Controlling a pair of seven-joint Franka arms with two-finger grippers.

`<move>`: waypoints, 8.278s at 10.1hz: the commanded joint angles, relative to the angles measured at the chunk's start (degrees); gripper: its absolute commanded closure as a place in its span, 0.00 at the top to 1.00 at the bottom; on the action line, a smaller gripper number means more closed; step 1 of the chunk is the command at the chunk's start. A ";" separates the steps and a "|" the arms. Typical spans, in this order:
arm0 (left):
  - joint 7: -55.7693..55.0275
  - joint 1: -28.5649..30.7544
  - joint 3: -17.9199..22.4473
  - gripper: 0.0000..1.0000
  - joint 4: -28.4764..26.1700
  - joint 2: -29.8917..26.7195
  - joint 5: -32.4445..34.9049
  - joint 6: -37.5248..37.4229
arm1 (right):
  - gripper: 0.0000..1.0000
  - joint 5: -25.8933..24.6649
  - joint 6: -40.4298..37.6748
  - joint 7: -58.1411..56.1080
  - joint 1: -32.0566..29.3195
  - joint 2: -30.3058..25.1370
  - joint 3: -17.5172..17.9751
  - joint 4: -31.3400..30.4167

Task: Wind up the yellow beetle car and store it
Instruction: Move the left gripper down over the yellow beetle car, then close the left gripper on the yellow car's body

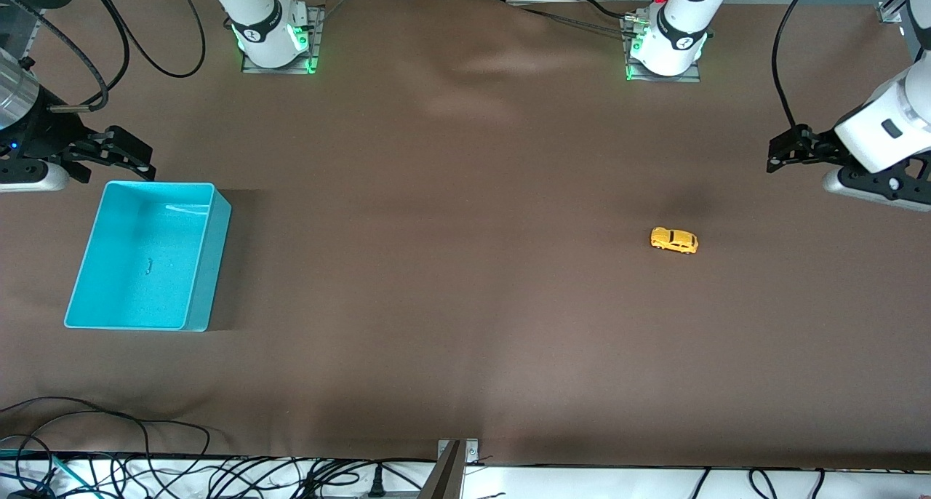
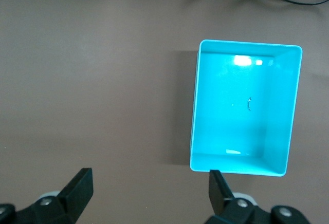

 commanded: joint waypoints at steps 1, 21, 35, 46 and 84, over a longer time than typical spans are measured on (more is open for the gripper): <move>0.50 0.37 -0.26 1.00 1.80 2.76 -0.29 -0.97 | 1.00 0.15 0.86 -0.67 -0.27 -0.09 0.06 -1.35; 61.80 0.28 -1.58 1.00 -21.82 11.48 -2.84 27.37 | 1.00 0.15 2.09 -0.67 -0.27 1.84 0.06 -1.35; 71.86 -2.19 -2.81 1.00 -28.87 15.69 5.77 44.64 | 1.00 0.15 2.09 -0.67 -0.27 1.93 0.06 -1.35; 75.81 3.44 -2.98 0.70 -37.66 18.43 6.04 60.38 | 1.00 0.15 2.09 -0.67 -0.36 1.93 0.06 -1.35; 76.70 2.30 -3.95 0.07 -36.79 17.45 6.12 57.91 | 1.00 0.15 2.09 -0.58 -0.19 2.37 -0.55 -1.35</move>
